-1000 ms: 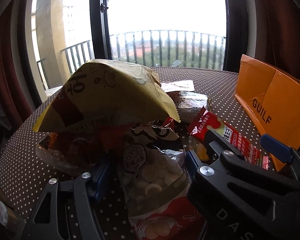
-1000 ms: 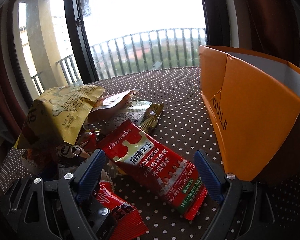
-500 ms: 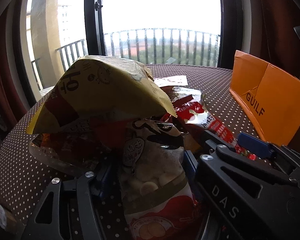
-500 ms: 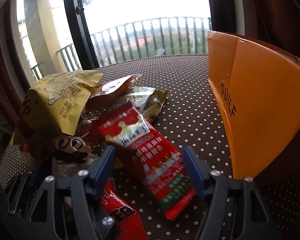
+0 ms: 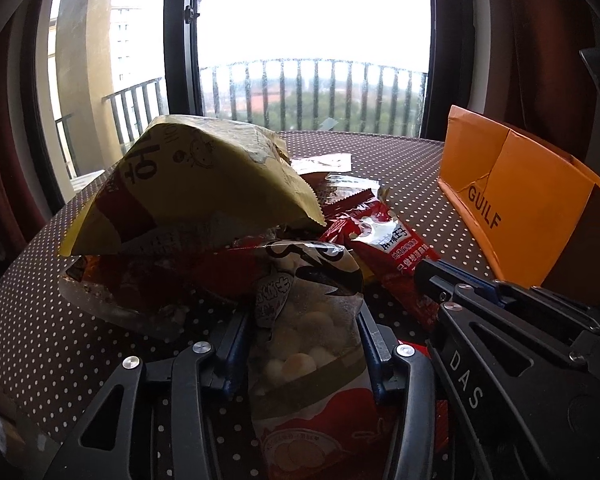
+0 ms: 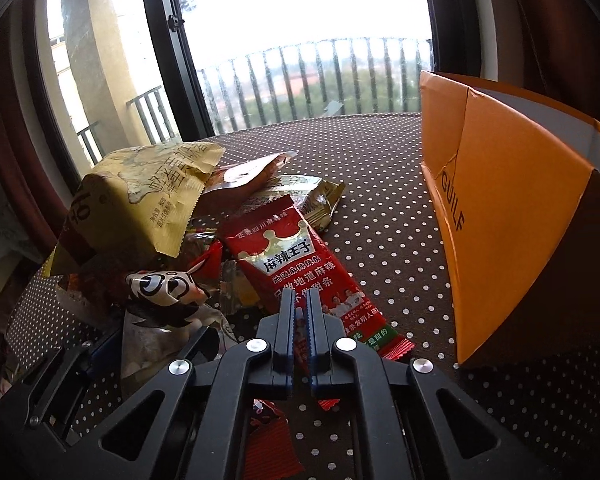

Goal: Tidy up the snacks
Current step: 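Grasp the red spicy strip packet with the right tool while the left tool grasps the cartoon-face candy bag, then lift both held packets and carry them over the orange box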

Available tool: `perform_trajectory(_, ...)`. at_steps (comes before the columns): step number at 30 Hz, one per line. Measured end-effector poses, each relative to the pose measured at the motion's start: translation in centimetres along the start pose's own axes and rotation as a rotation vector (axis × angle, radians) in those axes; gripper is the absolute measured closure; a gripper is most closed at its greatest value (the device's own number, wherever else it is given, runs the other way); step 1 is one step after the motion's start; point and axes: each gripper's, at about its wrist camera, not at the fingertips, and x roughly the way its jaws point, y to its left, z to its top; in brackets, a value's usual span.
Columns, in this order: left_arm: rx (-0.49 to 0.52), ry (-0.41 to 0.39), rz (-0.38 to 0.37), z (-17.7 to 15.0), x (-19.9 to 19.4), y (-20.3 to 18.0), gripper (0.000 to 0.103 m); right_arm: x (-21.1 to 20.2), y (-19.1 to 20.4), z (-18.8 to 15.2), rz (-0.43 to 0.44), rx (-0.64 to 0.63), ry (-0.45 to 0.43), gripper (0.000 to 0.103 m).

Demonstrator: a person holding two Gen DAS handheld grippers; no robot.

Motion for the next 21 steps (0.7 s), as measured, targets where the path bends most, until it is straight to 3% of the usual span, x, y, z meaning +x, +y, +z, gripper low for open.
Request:
perform_trajectory(3,0.001,0.0,0.019,0.1,0.1,0.2,0.055,-0.1,0.3,0.1,-0.044,-0.049,-0.006,0.084)
perform_trajectory(4,-0.003,0.001,0.023,0.4,0.4,0.1,0.055,-0.1,0.4,0.1,-0.068,-0.062,-0.013,0.075)
perform_trajectory(6,-0.01,0.002,0.022,0.7,0.9,0.1,0.055,-0.1,0.1,0.3,-0.118,-0.064,-0.03,0.053)
perform_trajectory(7,-0.007,0.003,0.02,0.9,1.1,0.0,0.055,0.0,-0.2,0.4,-0.118,-0.054,-0.034,0.025)
perform_trajectory(8,0.003,0.002,0.022,0.9,1.3,-0.2,0.055,0.3,-0.5,0.5,-0.093,-0.045,-0.027,0.013)
perform_trajectory(15,0.044,-0.003,0.021,0.9,1.9,-0.3,0.053,1.9,-0.9,1.0,-0.041,-0.005,0.014,0.014)
perform_trajectory(21,0.058,-0.009,0.024,0.7,1.8,-0.6,0.053,2.8,-1.4,1.1,0.014,0.039,0.074,0.043)
